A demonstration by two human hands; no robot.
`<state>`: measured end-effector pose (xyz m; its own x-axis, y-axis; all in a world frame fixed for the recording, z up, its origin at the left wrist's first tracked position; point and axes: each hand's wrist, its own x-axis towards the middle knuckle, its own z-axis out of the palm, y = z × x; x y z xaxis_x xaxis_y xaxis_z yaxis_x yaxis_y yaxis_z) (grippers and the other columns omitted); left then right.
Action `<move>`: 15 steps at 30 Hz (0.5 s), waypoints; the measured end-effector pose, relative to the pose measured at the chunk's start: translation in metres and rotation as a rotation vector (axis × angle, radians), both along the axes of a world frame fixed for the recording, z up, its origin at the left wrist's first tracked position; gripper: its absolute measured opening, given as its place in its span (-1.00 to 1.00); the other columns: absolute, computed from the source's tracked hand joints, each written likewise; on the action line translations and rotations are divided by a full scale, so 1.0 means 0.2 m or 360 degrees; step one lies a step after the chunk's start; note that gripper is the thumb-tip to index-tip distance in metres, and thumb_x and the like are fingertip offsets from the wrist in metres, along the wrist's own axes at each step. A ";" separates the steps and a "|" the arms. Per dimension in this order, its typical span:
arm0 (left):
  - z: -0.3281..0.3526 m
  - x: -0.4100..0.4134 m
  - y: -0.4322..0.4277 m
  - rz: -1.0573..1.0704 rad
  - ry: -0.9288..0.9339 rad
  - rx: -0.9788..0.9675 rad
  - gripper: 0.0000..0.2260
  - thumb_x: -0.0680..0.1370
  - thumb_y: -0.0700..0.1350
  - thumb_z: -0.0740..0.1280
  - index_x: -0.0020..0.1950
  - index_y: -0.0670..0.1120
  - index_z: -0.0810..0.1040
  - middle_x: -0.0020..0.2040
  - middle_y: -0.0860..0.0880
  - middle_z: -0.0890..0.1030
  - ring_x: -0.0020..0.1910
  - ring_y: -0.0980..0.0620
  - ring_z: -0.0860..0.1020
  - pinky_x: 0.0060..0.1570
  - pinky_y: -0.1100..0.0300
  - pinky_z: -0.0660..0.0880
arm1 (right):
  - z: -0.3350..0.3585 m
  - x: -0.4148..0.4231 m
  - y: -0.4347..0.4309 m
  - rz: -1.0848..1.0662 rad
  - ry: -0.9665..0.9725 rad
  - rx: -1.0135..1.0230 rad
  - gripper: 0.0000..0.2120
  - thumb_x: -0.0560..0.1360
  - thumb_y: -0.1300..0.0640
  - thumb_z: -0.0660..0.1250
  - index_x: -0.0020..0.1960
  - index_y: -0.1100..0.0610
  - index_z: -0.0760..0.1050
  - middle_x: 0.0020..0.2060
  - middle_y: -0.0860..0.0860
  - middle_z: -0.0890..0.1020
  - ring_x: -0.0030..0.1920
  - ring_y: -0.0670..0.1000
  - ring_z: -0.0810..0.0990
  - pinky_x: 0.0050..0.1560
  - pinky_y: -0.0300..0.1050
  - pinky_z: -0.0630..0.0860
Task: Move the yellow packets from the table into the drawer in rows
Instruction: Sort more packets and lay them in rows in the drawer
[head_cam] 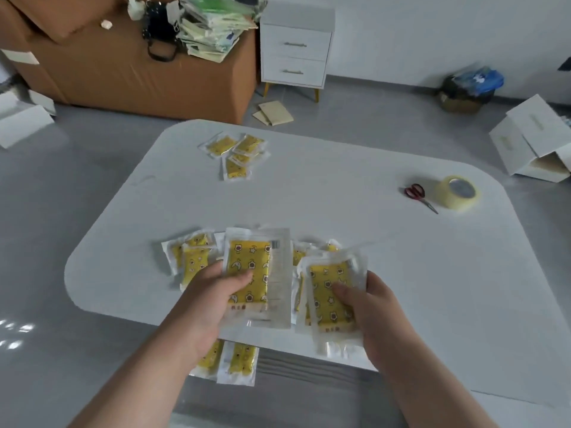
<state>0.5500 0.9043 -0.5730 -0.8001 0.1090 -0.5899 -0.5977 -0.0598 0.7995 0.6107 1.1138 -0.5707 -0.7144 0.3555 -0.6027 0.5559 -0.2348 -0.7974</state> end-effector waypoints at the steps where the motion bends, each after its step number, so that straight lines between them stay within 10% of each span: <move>1: -0.12 -0.02 0.02 0.0032 0.0016 0.0016 -0.91 0.49 -0.19 0.40 -0.02 -0.10 0.56 0.11 -0.04 0.64 0.21 -0.02 0.52 -0.07 0.07 0.47 | -0.09 -0.03 0.01 0.0020 0.0026 0.0027 -0.83 0.52 0.32 0.34 0.07 0.14 0.55 -0.11 0.15 0.72 -0.13 0.18 0.72 -0.11 0.16 0.66; 6: -0.54 -0.16 0.15 0.0121 0.0198 0.0129 -0.42 0.40 -0.14 0.46 0.40 -0.10 0.39 0.36 0.00 0.46 0.37 -0.01 0.37 0.22 -0.07 0.41 | -0.49 -0.17 0.09 0.0035 0.0210 0.0128 -0.85 0.52 0.32 0.34 0.00 0.09 0.55 -0.15 0.10 0.73 -0.20 0.12 0.73 -0.18 0.08 0.66; 9: -0.67 -0.21 0.22 0.0113 0.0336 0.0209 -0.52 0.45 -0.17 0.42 0.35 -0.03 0.41 0.37 0.05 0.36 0.40 0.06 0.25 0.44 -0.14 0.15 | -0.64 -0.26 0.11 0.0026 0.0317 0.0198 -0.84 0.51 0.30 0.34 0.01 0.08 0.54 -0.11 0.09 0.72 -0.14 0.14 0.72 -0.04 0.19 0.64; 15: -0.84 -0.29 0.19 -0.0002 0.0485 0.0221 -0.35 0.06 0.01 0.54 0.15 -0.07 0.60 0.23 -0.11 0.59 0.30 -0.19 0.48 0.32 -0.24 0.32 | -0.78 -0.36 0.09 0.0031 0.0493 0.0270 -0.81 0.49 0.28 0.36 0.05 0.05 0.54 -0.10 0.07 0.71 -0.14 0.13 0.72 -0.05 0.16 0.65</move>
<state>0.4928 0.9431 -0.7416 -0.9372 0.1727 -0.3029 -0.3324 -0.1804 0.9257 0.5391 1.1317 -0.7272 -0.8617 0.4165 -0.2899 0.2845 -0.0765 -0.9556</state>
